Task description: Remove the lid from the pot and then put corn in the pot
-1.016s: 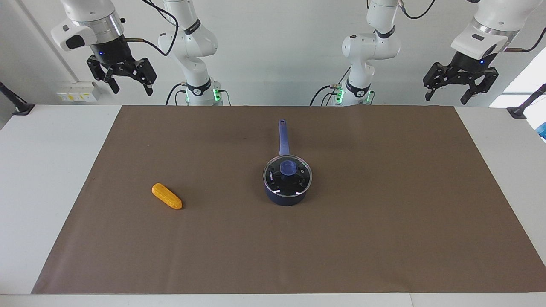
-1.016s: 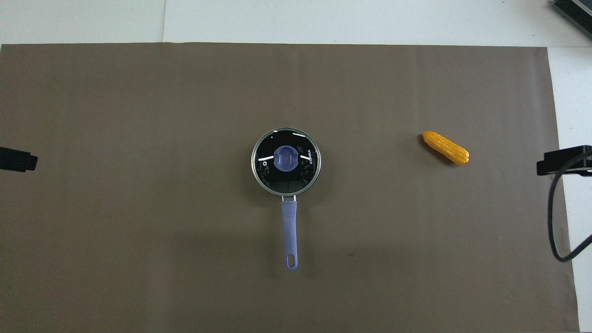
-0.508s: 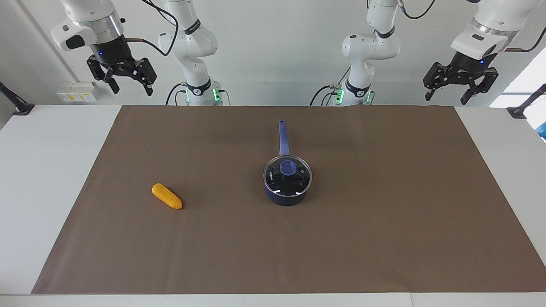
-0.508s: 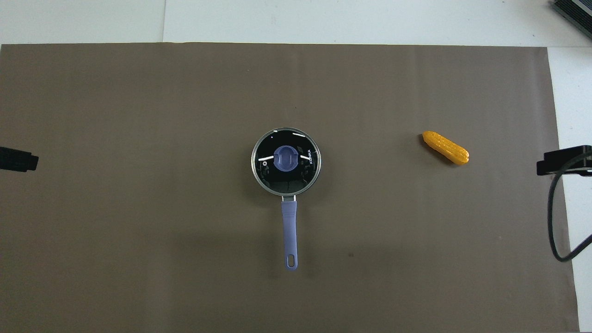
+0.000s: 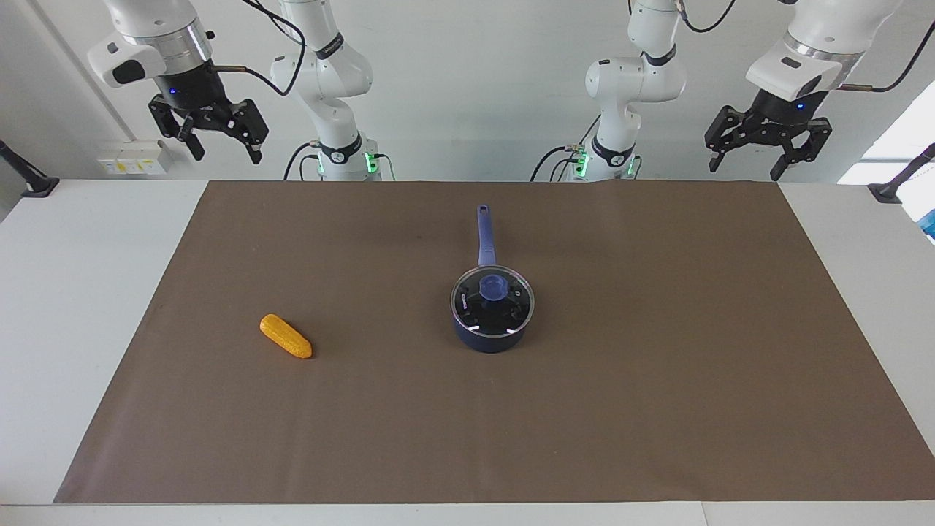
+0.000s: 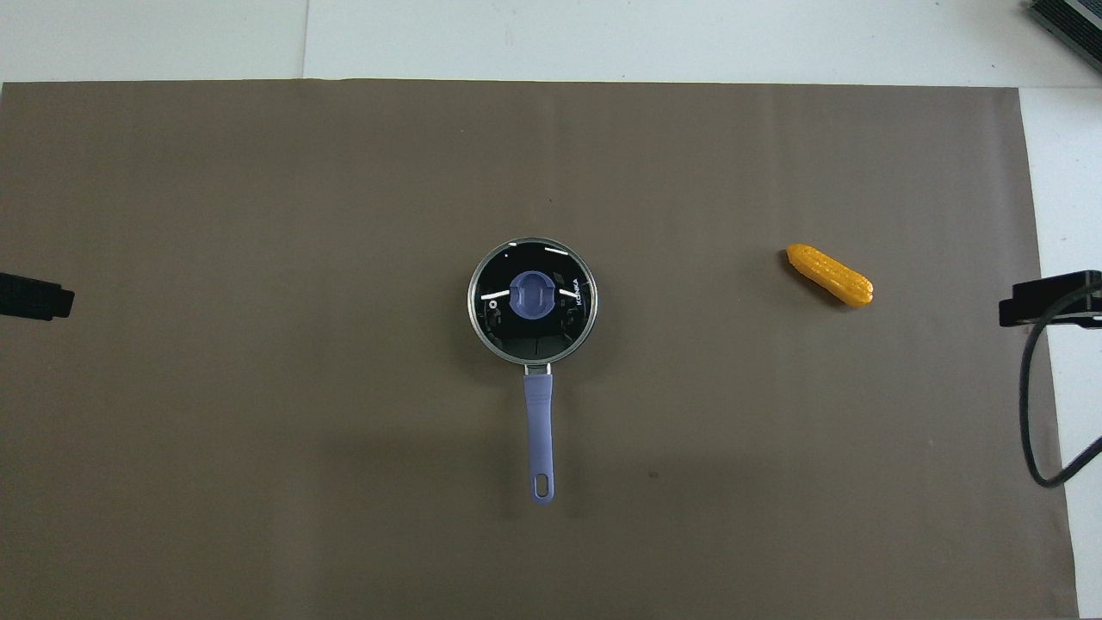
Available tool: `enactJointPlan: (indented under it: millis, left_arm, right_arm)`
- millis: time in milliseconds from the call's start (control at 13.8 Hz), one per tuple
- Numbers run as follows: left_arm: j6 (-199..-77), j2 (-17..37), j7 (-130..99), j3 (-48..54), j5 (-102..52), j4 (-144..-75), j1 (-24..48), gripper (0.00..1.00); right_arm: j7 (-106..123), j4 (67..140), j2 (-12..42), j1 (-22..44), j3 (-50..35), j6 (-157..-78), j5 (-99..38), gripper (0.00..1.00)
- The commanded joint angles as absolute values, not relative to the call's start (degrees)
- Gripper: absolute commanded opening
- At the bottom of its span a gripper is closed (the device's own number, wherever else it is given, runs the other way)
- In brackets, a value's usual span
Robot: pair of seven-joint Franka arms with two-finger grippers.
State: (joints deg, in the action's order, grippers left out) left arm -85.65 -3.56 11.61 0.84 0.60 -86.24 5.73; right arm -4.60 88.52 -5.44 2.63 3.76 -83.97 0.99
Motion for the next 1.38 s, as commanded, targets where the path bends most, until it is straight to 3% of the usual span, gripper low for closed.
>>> enactJointPlan:
  millis: [0, 580, 943, 1306]
  left_arm:
    - [-86.8, -4.9, 11.3, 0.2, 0.3, -87.9, 7.4, 1.00]
    - [-85.9, -5.2, 11.2, 1.5, -0.5, -88.1, 8.7, 1.00]
    - [-94.8, -2.7, 2.0, 1.6, -0.6, -88.9, 16.5, 1.00]
    - [-102.8, 4.2, -9.0, 1.6, -0.1, -88.9, 25.3, 1.00]
  right_arm:
    - [-3.3, 88.8, -6.2, 2.0, 3.5, -83.7, 0.4, 1.00]
    - [-3.3, 88.8, -6.2, 2.0, 3.5, -83.7, 0.4, 1.00]
    - [-3.3, 88.8, -6.2, 2.0, 3.5, -83.7, 0.4, 1.00]
    - [-3.3, 88.9, -6.2, 2.0, 3.5, -83.7, 0.4, 1.00]
